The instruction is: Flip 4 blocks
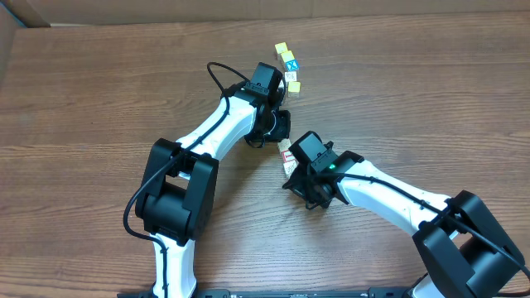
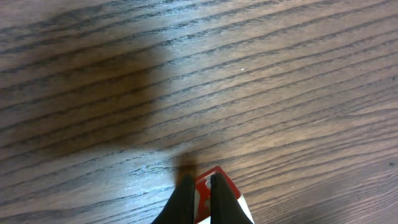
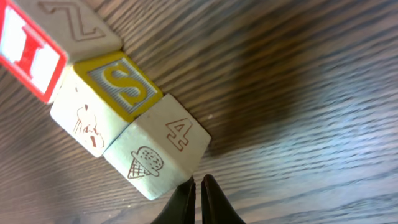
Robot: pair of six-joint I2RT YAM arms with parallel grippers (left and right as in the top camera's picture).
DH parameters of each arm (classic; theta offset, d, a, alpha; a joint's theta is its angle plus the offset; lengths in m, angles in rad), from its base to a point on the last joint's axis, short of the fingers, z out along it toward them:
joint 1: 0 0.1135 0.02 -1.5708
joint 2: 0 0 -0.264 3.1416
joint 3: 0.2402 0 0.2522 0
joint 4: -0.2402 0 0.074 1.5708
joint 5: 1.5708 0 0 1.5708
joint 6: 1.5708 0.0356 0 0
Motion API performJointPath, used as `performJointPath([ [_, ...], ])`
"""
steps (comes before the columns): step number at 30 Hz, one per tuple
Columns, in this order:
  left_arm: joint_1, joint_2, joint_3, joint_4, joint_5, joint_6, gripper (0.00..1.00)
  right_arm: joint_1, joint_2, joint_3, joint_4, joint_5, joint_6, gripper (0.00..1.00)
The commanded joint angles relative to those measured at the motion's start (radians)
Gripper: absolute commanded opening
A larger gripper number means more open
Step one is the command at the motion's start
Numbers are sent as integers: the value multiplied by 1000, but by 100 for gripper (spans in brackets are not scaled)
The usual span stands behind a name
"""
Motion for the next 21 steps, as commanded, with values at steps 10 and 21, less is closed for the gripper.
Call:
performJointPath([
  [10,-8,-2,3,-16,21,72,4,57,0,-9,38,14,102,6],
  [21,-8,-2,3,7,46,113,4,78,0,-9,24,10,100,4],
])
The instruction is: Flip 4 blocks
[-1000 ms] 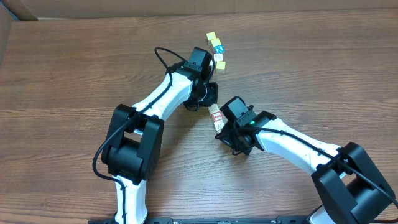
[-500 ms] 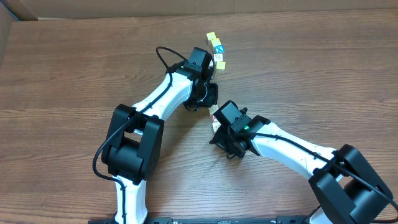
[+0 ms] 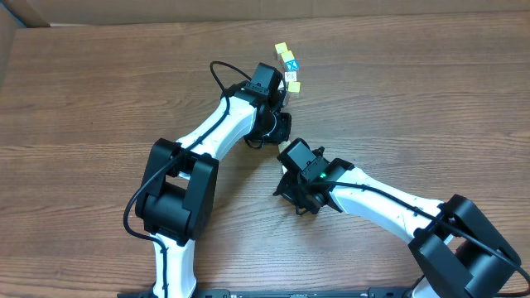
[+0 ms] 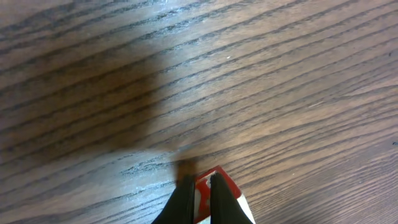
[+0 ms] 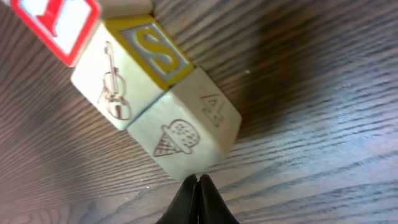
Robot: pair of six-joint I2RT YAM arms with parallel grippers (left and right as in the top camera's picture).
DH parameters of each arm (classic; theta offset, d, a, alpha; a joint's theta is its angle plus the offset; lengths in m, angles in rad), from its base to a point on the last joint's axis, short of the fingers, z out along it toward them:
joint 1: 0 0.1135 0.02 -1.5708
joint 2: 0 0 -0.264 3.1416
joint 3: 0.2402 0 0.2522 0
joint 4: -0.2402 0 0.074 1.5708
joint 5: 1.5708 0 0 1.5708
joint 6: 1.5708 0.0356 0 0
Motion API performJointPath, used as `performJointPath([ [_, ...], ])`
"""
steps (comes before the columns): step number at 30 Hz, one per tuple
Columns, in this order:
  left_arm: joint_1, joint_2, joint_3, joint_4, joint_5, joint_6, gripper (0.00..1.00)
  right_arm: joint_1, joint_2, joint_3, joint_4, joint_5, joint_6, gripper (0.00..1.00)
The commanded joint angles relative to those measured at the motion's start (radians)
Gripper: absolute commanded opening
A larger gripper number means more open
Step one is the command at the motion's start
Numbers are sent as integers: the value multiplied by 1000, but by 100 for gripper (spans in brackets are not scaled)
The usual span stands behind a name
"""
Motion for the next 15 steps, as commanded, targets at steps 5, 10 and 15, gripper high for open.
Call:
performJointPath([
  [5,-7,-2,3,31,22,29,4,10,-27,-5,-39,6,2,4],
  [10,-8,-2,3,37,22,29,4,10,-31,-7,-87,61,20,4],
  [15,-8,-2,3,40,22,29,4,12,0,-9,-51,77,33,4],
])
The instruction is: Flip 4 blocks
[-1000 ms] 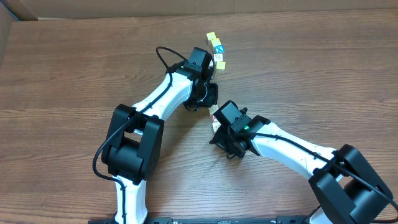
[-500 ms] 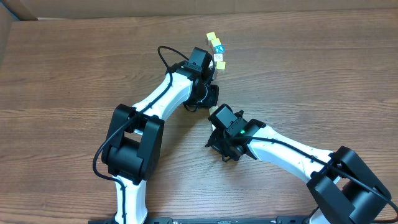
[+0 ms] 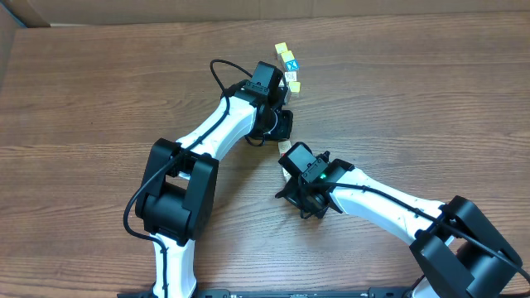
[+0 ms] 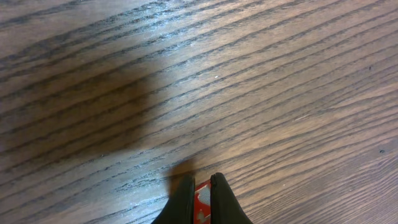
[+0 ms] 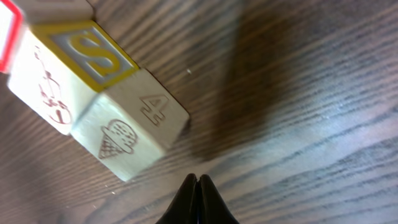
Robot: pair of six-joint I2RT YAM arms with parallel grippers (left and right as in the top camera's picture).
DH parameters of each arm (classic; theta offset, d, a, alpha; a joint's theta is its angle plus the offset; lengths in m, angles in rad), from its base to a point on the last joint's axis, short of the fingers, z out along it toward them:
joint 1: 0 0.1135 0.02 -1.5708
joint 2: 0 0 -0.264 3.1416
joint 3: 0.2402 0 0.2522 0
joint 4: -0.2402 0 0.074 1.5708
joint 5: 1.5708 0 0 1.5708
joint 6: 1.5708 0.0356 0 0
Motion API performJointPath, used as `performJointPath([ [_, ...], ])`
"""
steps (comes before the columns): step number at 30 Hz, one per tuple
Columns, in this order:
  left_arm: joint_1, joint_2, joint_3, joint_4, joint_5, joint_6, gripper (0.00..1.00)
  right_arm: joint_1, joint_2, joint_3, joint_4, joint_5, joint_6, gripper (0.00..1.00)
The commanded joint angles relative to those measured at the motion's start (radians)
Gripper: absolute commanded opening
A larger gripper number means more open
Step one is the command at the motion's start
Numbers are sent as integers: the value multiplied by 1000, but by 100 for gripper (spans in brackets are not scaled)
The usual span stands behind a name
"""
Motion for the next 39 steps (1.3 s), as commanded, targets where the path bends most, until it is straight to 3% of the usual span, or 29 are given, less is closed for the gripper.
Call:
performJointPath([
  [1,-8,-2,3,4,14,27,4,11,6,-7,26,32,16,4],
  [39,-8,24,3,13,7,38,4,85,7,-9,121,89,18,4],
])
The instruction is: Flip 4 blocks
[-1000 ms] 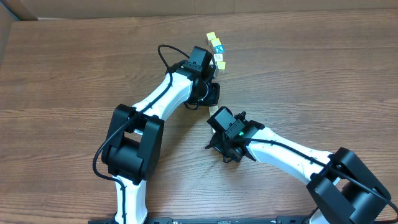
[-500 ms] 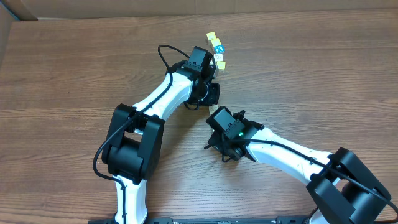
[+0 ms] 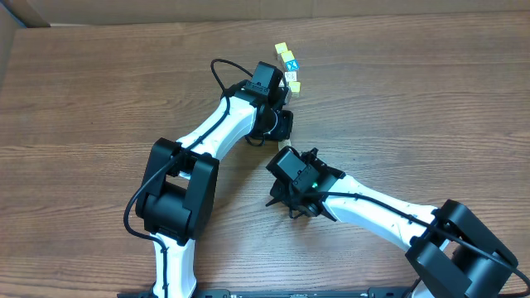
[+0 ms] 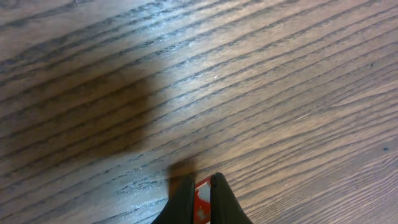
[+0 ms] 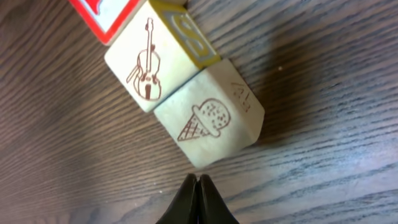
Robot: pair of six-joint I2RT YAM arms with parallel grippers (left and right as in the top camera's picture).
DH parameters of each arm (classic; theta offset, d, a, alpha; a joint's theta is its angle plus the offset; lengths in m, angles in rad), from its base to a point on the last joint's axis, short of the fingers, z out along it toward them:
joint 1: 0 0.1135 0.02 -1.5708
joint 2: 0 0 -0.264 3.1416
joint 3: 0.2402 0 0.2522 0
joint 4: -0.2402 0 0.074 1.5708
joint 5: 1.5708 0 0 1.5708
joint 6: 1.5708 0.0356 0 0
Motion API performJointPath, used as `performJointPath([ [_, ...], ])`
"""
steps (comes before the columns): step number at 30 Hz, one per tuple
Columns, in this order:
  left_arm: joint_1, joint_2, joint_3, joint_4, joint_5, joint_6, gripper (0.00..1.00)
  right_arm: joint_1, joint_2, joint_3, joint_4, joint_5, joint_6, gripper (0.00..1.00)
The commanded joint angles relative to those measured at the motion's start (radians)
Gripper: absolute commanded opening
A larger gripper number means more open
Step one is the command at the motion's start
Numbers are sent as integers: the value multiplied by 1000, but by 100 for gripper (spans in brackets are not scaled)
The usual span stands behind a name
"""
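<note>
In the right wrist view a cream block with an ice-cream cone drawing (image 5: 214, 127) lies against a block with a violin drawing (image 5: 149, 68) that also bears a yellow S face. A red-edged block (image 5: 102, 15) touches that one at the top. My right gripper (image 5: 199, 178) is shut, its tips just below the ice-cream block's near corner. My left gripper (image 4: 199, 180) is shut to a narrow slit low over the wood, and a sliver of a red block (image 4: 202, 200) shows through the slit. From overhead both arms hide these blocks.
Overhead, a yellow block (image 3: 281, 48), a blue block (image 3: 289, 60) and a cream block (image 3: 292, 79) lie in a short row beyond the left gripper (image 3: 279, 126). Cardboard (image 3: 166, 8) lines the table's far edge.
My right gripper has shifted left, still shut. The ice-cream drawing now faces its camera squarely, with the 4 face turned off to the right side. The left gripper has hardly moved.
My right gripper stood nearly shut by the 4 block's corner, with the S and 4 faces showing. It then shut and stayed at that corner while the faces in view shifted. Now the violin and ice-cream faces show. The left gripper's view of the red block shrank to a sliver.
</note>
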Motion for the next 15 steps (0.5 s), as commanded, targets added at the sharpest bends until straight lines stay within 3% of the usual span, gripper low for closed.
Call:
performJointPath([
  [1,-7,21,3,10,7,19,4,16,4,-8,-11,5,7,4],
  [15,-9,21,3,37,-5,19,4,10,5,-10,-65,93,56,4],
])
